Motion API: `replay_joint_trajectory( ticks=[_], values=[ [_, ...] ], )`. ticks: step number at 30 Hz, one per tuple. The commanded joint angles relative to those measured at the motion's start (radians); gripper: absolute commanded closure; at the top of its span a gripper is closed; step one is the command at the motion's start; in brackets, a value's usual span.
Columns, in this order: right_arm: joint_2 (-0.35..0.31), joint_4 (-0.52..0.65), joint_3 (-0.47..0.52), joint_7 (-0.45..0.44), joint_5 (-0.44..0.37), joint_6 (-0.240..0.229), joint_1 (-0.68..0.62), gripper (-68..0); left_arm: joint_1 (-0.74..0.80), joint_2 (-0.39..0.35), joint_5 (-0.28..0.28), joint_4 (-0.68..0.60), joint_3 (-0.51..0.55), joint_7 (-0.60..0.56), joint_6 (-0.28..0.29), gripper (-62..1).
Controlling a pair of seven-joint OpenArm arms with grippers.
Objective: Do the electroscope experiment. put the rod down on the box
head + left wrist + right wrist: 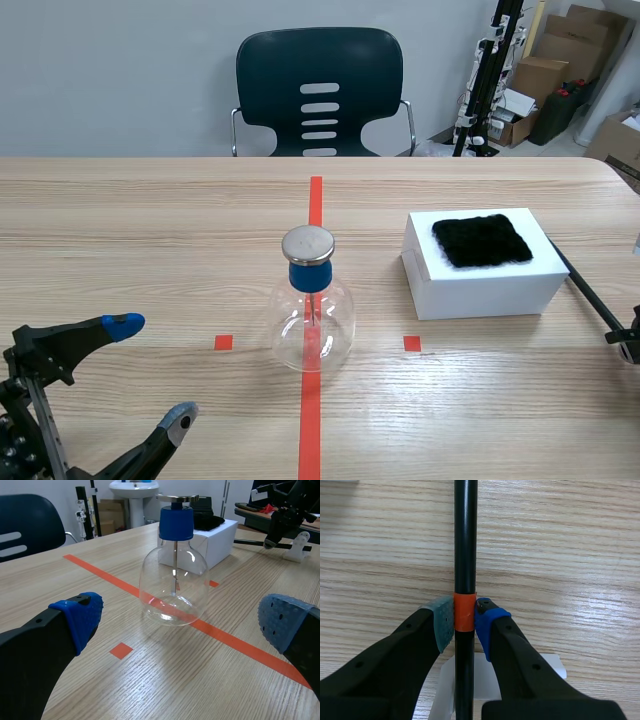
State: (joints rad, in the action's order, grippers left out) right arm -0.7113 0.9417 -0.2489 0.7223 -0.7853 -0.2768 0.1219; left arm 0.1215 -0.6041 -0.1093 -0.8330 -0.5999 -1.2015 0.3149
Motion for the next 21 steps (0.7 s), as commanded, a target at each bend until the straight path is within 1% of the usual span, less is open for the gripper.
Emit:
replay_joint_trajectory(
  ticks=[1,2,3,7,10,14,18,21],
  values=[
    [-0.015,0.014,0.006,-0.003,-0.003,-0.001,0.022,-5.6,-0.005,-0.003,-0.006,-0.019,0.006,-0.014,0.002,-62.3],
    [-0.015,0.014,0.006,-0.003,-0.003,-0.001,0.022,-6.0,-0.005,-0.003,-0.006,-0.019,0.006,-0.014,0.002,-62.3],
    [-0.015,0.014,0.006,-0.004,-0.003,-0.001,0.022,-8.7,-0.005,-0.003,-0.006,-0.019,0.006,-0.014,0.002,-62.3],
    [-0.015,0.014,0.006,-0.003,-0.002,-0.001,0.023,-24.2,-0.005,-0.003,-0.006,-0.019,0.006,-0.014,0.002,-62.3],
    [-0.02,0.014,0.006,-0.003,0.0,0.0,0.023,-33.5,-0.005,-0.003,-0.006,-0.019,0.006,-0.014,0.002,-62.3],
    [-0.028,0.014,0.006,-0.004,0.0,-0.001,0.023,-48.8,-0.005,-0.003,-0.006,-0.019,0.006,-0.014,0.002,-62.3],
    [-0.029,0.014,0.006,-0.004,0.0,-0.001,0.023,-67.0,-0.005,-0.003,-0.006,-0.019,0.006,-0.014,0.002,-62.3],
    [-0.029,0.014,0.006,-0.004,0.0,-0.001,0.023,-67.9,-0.005,-0.003,-0.006,-0.019,0.006,-0.014,0.002,-62.3]
  ],
)
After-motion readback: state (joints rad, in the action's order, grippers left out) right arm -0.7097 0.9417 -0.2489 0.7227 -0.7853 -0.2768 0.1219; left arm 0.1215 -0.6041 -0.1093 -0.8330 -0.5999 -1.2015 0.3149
